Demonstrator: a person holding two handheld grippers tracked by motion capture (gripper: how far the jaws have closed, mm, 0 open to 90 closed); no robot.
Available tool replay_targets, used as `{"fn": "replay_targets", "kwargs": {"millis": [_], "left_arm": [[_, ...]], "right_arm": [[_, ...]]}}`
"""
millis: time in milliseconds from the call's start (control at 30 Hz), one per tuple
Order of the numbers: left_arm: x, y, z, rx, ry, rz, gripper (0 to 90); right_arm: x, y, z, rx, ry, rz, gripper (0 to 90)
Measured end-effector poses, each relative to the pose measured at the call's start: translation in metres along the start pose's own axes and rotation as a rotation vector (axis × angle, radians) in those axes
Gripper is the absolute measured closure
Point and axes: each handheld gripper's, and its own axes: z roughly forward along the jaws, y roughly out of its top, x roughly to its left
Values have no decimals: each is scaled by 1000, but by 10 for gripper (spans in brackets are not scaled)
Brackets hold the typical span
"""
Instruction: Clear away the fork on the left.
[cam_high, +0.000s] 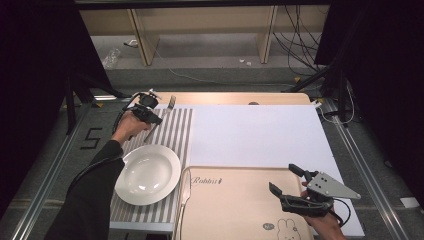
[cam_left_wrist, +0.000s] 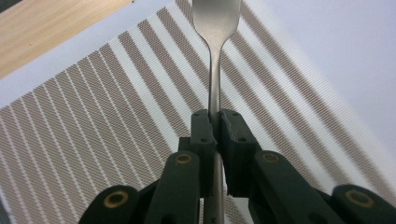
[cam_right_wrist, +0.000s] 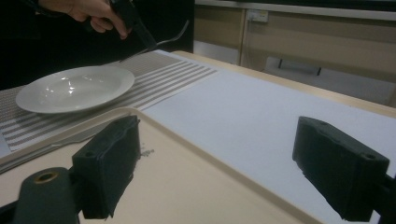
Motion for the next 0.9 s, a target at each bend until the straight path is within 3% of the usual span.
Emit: {"fn": "replay_targets", "kwargs": {"millis": [100,200,367,567,900], "left_arm": [[-1,2,-8,-31,-37,-41,840],[-3,2,-18,-76,-112,-99,840],[-14,1,-31,-133,-226,-140,840],[-32,-3,-40,-160,-338,-142,840],[-61,-9,-46,-168,-456,-117,840]], "right_arm": [[0,0,-1,3,-1,0,158],[0,0,0,3,0,-1,158],[0,0,-1,2,-1,0,158],[0,0,0,2,-1,-1,159],[0,0,0,1,-1,1,159]]}}
